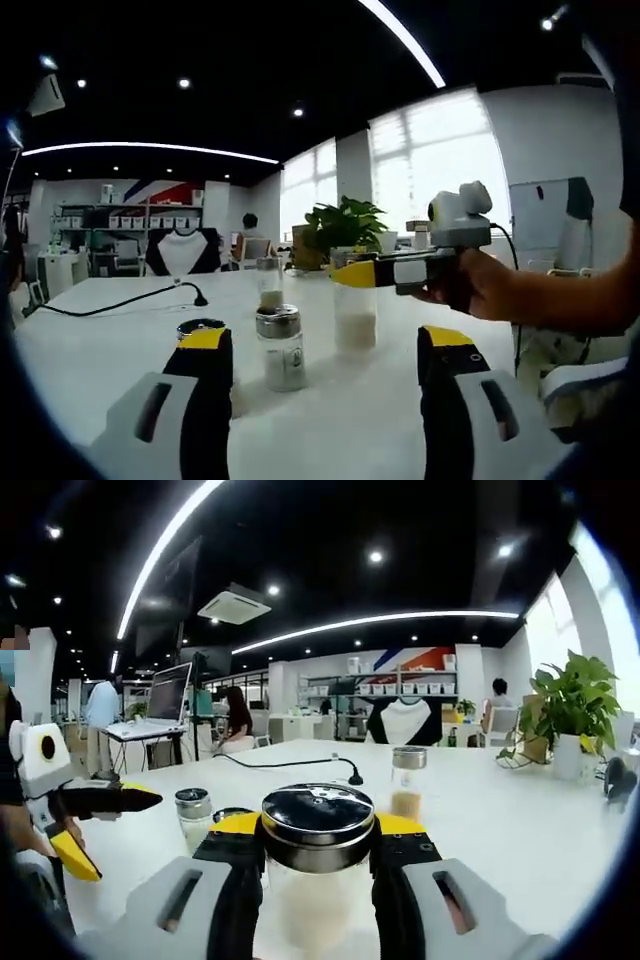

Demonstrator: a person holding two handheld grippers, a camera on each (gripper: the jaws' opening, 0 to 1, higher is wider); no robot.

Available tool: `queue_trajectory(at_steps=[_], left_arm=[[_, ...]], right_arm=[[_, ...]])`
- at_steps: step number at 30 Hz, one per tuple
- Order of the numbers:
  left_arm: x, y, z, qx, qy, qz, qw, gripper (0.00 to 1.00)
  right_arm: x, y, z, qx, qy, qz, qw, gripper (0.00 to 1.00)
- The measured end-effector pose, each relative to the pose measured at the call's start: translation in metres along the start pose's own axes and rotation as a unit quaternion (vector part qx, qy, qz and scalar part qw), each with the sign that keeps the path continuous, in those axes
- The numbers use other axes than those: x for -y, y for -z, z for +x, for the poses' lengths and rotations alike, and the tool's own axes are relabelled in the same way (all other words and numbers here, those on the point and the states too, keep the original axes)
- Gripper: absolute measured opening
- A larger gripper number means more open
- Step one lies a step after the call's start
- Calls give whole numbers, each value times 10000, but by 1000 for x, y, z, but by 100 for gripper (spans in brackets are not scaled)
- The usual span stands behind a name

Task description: Rotate the seasoning bottle until the label or dispensing opening points toward the visible target arrow and the bottle remains upright within the marked orientation range

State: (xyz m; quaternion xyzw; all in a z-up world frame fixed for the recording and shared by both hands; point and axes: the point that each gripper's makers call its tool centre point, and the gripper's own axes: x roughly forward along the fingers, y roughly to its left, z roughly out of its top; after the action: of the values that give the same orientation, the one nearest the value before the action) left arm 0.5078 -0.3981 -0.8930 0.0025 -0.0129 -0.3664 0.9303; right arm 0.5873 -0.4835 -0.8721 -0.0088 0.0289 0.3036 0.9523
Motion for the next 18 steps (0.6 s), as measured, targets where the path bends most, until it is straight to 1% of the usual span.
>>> queue_trajectory(at_steps=[3, 5, 8, 9, 10, 11, 12, 16, 18], left_arm=[[4, 9, 2, -147, 57, -27, 9999, 78], [4, 12, 3, -191, 59, -19, 9998, 78], [6, 18, 5, -252, 88, -54, 9996, 78], [7, 20, 6, -306, 115, -64, 9994, 77], [8, 27, 7, -467, 143, -42, 9988, 74], [8, 30, 7, -556, 123, -4, 9984, 71], [8, 32, 8, -575, 113, 6, 9983, 68], [11, 36, 10, -592, 192, -160, 9979, 67], [13, 38, 11, -633, 213, -121, 9977, 67]], right_arm=[[-10, 4, -4, 6, -60, 95, 9999, 39], [-16, 5, -7, 2, -82, 102, 9999, 39], [-26, 5, -9, 11, -211, 121, 9997, 39], [-29, 4, -9, 36, -261, 134, 9996, 39], [-33, 2, -10, 66, -324, 170, 9993, 39], [-36, 1, -10, 82, -354, 185, 9992, 39], [-40, 0, -11, 109, -395, 175, 9990, 39], [-59, 0, -10, 125, -603, 126, 9980, 39], [-72, 2, -10, 116, -831, 142, 9964, 39]])
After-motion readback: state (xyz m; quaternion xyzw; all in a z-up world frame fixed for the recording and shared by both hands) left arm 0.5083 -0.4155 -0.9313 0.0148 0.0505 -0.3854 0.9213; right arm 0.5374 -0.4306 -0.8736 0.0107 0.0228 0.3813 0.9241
